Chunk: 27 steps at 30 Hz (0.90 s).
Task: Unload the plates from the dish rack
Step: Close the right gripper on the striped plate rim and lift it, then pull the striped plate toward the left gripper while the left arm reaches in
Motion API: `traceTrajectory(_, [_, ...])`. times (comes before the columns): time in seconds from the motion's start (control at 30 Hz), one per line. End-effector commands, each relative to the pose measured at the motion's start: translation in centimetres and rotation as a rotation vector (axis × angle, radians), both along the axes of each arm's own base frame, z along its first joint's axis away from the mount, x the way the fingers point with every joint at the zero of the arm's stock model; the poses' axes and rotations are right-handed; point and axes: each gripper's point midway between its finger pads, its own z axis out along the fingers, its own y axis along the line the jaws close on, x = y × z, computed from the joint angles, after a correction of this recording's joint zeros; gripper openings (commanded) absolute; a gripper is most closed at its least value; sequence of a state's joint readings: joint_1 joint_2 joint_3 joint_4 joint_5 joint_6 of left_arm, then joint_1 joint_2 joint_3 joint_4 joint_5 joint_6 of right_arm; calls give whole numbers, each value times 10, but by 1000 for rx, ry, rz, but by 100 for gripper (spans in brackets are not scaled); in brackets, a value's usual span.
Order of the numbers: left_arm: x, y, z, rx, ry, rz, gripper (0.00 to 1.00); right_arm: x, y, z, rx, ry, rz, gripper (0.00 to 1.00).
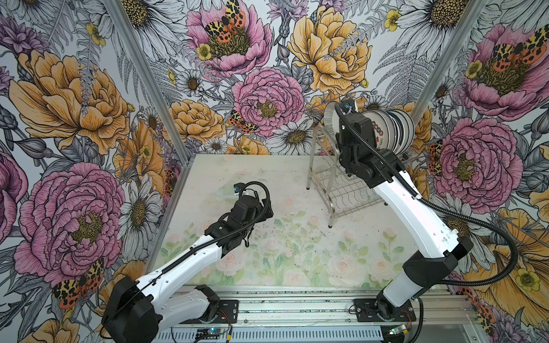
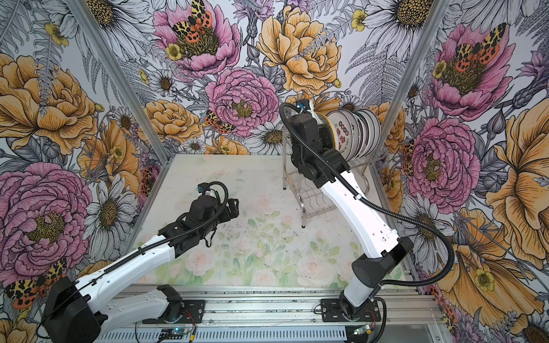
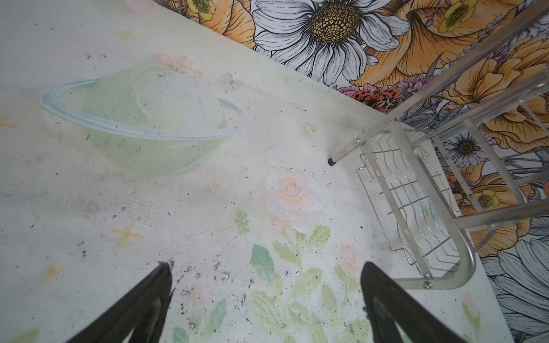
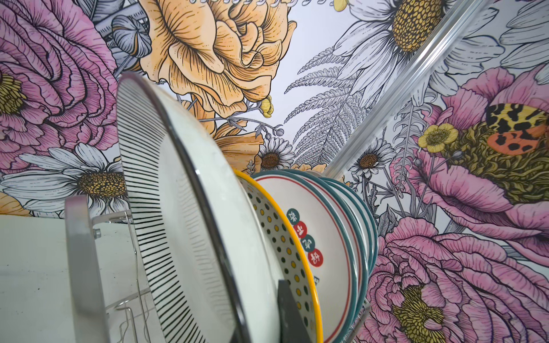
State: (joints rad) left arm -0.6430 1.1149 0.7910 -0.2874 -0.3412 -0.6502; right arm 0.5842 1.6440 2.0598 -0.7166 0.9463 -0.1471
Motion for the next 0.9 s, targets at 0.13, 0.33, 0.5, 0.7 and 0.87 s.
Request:
traceTrajectory(0.13, [6, -13, 12, -13, -14, -53, 99, -29, -22, 91, 155, -292, -30, 0])
traceTrajectory(0.33, [2, -14, 21, -42, -59, -78, 99, -34, -22, 114, 190, -357, -4, 0])
traceTrajectory(0.5, [3, -14, 21, -30, -52, -77, 99, -36, -18, 131, 231, -402, 38, 0])
traceTrajectory(0.7, [4, -16, 17, -29, -35, -78, 99, -40, -11, 138, 292, -431, 106, 0])
traceTrajectory(0.87, [5, -15, 18, -29, -41, -76, 99, -46, -4, 138, 365, -439, 178, 0])
